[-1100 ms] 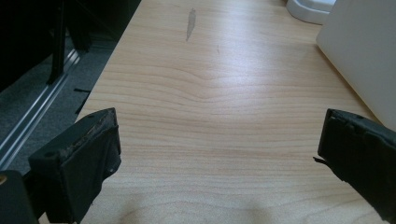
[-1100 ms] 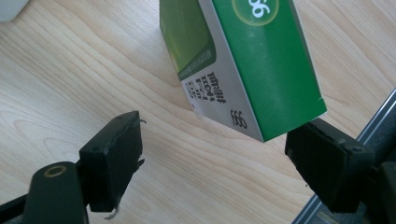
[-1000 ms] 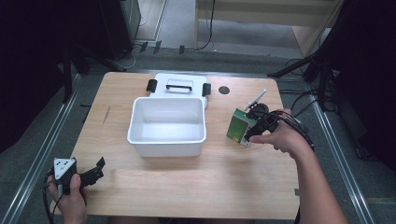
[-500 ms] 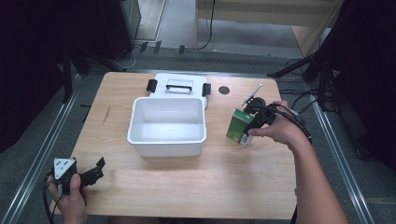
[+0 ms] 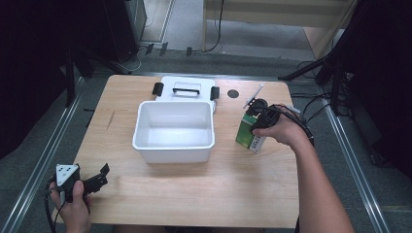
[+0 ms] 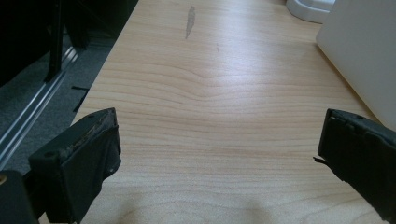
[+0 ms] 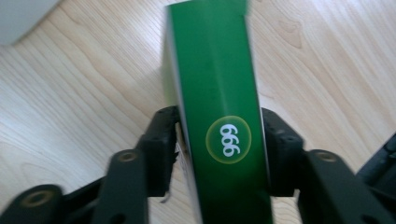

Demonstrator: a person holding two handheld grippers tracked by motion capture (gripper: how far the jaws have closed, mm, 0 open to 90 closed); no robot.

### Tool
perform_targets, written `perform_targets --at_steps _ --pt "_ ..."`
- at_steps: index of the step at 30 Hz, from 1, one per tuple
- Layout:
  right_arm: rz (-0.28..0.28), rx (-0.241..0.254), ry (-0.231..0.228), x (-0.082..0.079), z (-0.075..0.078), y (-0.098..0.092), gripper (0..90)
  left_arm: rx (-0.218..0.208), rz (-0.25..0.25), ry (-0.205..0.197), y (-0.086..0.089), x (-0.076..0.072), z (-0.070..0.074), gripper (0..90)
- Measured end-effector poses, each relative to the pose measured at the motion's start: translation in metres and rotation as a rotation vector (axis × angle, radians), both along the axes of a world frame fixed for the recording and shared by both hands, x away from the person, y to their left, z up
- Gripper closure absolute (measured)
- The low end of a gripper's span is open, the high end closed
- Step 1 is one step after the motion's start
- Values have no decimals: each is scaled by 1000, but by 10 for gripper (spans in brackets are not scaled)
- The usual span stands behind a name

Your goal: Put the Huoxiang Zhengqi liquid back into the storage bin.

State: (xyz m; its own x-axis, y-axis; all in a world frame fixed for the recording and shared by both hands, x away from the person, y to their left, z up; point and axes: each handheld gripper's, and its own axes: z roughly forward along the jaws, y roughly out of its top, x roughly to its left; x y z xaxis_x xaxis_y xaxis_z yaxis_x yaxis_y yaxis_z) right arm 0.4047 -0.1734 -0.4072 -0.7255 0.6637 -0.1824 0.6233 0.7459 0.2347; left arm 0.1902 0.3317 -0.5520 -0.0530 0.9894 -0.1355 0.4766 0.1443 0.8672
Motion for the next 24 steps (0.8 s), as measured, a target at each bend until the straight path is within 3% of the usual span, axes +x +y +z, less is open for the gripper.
perform_targets --at_steps 3,10,12,20,24 --pt "-24 58 44 1 4 1 641 -1 0 1 0 0 0 0" --pt "5 51 47 -5 10 8 644 0 -2 1 0 0 0 0" --pt "24 75 40 -9 18 11 645 -1 0 1 0 0 0 0" --pt "122 70 10 -21 44 23 644 -6 3 -1 0 0 0 0" --pt "162 104 -14 -25 60 27 643 -4 1 0 0 0 0 0"
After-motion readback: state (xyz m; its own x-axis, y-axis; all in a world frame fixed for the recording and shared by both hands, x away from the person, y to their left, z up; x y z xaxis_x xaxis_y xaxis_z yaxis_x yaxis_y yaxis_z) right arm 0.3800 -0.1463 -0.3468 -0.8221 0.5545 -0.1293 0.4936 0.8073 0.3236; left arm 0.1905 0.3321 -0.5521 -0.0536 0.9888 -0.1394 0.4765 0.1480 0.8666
